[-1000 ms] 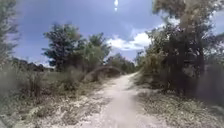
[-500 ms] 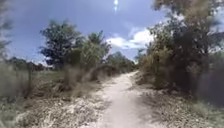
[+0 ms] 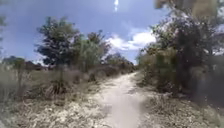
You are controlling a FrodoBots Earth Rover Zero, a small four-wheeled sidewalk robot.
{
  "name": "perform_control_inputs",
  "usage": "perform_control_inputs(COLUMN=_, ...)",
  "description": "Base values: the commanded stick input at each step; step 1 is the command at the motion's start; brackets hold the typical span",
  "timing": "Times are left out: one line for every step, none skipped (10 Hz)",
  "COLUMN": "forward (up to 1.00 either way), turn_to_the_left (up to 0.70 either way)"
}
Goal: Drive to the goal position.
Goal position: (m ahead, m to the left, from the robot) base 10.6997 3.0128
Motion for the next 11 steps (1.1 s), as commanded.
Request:
perform_control_inputs(forward=0.50, turn_to_the_left=0.00)
perform_control_inputs(forward=0.50, turn_to_the_left=0.00)
perform_control_inputs(forward=0.50, turn_to_the_left=0.00)
perform_control_inputs(forward=0.50, turn_to_the_left=0.00)
perform_control_inputs(forward=0.50, turn_to_the_left=0.00)
perform_control_inputs(forward=0.50, turn_to_the_left=0.00)
perform_control_inputs(forward=0.50, turn_to_the_left=0.00)
perform_control_inputs(forward=0.50, turn_to_the_left=0.00)
perform_control_inputs(forward=0.50, turn_to_the_left=0.00)
perform_control_inputs(forward=0.50, turn_to_the_left=0.00)
perform_control_inputs(forward=0.50, turn_to_the_left=0.00)
